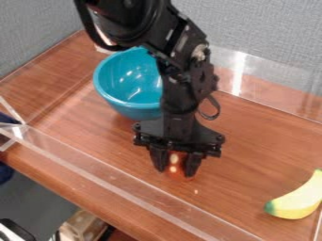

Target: Remove the mushroom from inside the blue bowl and put it on the table

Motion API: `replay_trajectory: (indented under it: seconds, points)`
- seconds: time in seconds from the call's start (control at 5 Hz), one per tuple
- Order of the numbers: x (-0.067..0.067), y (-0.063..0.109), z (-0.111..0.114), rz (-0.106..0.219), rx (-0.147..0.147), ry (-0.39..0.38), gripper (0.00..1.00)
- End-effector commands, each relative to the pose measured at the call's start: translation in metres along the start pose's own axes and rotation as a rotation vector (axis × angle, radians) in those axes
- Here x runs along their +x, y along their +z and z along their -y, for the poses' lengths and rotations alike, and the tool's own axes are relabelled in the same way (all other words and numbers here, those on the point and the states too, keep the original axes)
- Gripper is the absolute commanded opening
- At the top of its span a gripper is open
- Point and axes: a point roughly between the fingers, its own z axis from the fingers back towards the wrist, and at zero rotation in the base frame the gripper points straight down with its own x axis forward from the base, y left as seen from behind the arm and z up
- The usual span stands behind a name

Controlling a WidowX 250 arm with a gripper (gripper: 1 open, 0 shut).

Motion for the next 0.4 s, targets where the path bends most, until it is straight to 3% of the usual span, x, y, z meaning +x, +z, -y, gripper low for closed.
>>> replay_trajectory:
  seconds: [0.0,0.2]
  points:
    - [0.0079,-0.0007,-0.002,0.018,-0.001,0.013,1.0]
    - [0.0086,0.0001,-0.003,0.02,0.003,0.015,0.0]
